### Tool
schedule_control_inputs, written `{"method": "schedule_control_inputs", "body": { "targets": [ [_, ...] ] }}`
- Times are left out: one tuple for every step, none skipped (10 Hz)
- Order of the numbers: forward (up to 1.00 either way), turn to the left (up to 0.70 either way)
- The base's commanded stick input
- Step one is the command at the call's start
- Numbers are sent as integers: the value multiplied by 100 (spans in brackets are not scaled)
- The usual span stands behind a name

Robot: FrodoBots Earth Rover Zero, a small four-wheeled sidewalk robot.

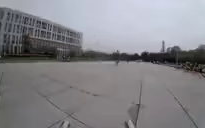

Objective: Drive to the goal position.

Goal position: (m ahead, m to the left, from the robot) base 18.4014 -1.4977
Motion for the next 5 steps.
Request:
{"method": "schedule_control_inputs", "body": {
  "targets": [
    [100, -40],
    [100, -40],
    [100, -40],
    [100, -40],
    [100, -40]
  ]
}}
